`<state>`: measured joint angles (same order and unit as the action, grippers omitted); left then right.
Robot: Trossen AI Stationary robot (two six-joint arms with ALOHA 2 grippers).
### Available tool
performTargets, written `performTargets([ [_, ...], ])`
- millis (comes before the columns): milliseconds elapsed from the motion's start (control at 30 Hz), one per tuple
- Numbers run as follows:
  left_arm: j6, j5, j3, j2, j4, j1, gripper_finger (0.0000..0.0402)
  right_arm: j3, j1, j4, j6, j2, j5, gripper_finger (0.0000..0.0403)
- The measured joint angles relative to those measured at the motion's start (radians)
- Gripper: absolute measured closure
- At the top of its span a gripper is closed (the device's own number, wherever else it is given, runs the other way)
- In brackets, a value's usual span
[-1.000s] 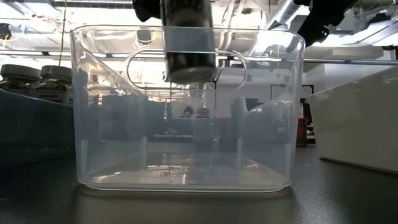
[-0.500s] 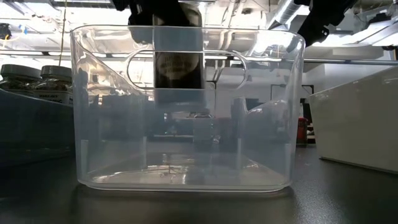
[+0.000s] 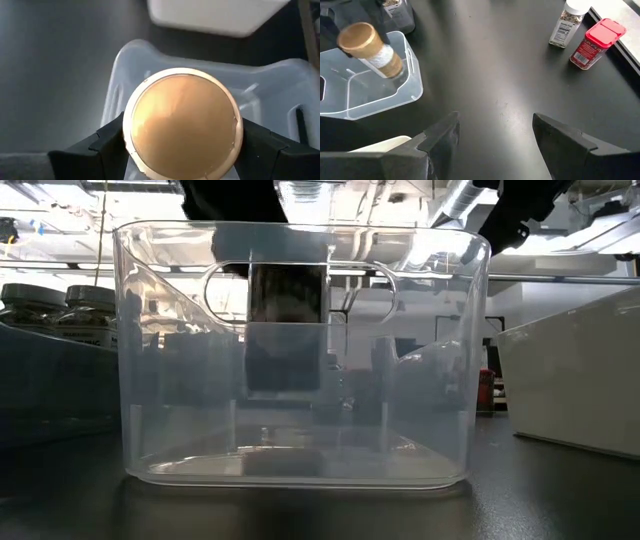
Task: Sort spices by type
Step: Put the middle golden seasoning bottle into the transparent bin
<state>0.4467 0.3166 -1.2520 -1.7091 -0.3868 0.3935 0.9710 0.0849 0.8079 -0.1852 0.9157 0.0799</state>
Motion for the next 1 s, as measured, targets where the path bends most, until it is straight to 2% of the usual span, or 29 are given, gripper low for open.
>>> performTargets([
  [200,0.016,0.04,0.0,-0.028,0.001,0.004,0.0133,0.0,0.001,-0.003,0.0,0.004,-0.001,0.0127],
  [600,0.007,0.033,0.0,-0.029,-0.034,0.004,0.0132,0.0,-0.002,-0.001,0.002,0.055,-0.002,0.0127],
  [1000,-0.003,0.016,0.0,-0.029,-0.058,-0.001,0.0132,0.0,-0.002,-0.001,0.002,0.047,-0.001,0.0127],
])
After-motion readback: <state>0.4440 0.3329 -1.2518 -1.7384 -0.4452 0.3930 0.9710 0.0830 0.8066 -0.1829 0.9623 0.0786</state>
